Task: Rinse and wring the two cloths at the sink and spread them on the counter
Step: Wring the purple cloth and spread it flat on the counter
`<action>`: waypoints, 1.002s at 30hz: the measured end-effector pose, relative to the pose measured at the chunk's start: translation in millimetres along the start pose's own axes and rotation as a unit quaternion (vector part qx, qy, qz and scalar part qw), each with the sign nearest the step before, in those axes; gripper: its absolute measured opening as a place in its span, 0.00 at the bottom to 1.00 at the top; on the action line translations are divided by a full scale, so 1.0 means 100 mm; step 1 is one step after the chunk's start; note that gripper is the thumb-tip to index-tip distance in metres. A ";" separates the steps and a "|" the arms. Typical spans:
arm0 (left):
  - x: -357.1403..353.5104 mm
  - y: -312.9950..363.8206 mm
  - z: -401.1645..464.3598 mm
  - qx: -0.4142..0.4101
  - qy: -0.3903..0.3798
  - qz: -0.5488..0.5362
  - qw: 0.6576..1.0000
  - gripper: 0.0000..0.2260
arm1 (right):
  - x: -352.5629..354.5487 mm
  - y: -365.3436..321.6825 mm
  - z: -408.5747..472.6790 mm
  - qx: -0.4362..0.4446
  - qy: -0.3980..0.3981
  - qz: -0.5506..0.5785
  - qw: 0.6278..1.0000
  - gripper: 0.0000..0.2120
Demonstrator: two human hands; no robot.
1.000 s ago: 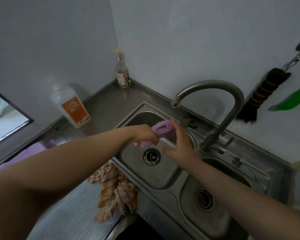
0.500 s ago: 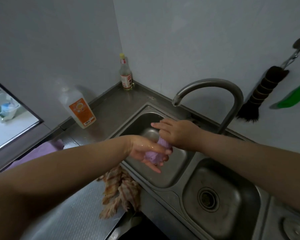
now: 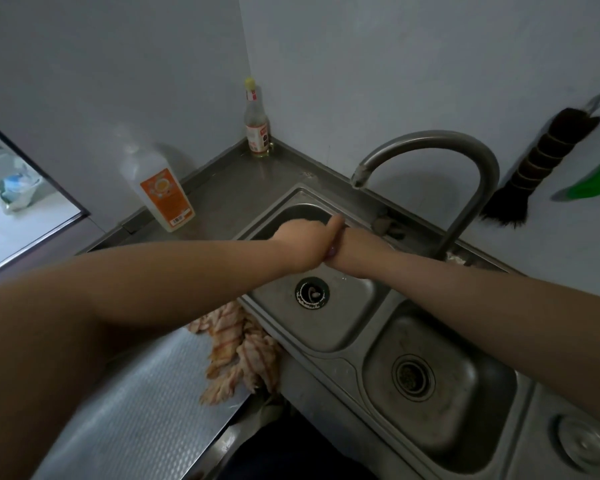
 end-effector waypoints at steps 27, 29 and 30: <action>0.65 0.18 0.09 -0.467 0.190 0.221 0.835 0.08 | -0.10 -0.30 -0.44 -0.179 -0.030 0.792 0.583 0.13; 0.64 0.20 0.07 -0.472 0.201 0.217 0.831 0.07 | -0.10 -0.30 -0.46 -0.174 -0.031 0.791 0.585 0.14; 0.64 0.21 0.06 -0.474 0.205 0.218 0.828 0.07 | -0.10 -0.30 -0.48 -0.172 -0.030 0.791 0.586 0.14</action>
Point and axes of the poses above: each hand's wrist, its own z-axis towards the middle knuckle, its own x-axis out of the back of the hand, y = z × x, the point moved 5 cm from there along z, towards the middle knuckle, and after that the axes turned 2 degrees about z, right-handed, at the moved point
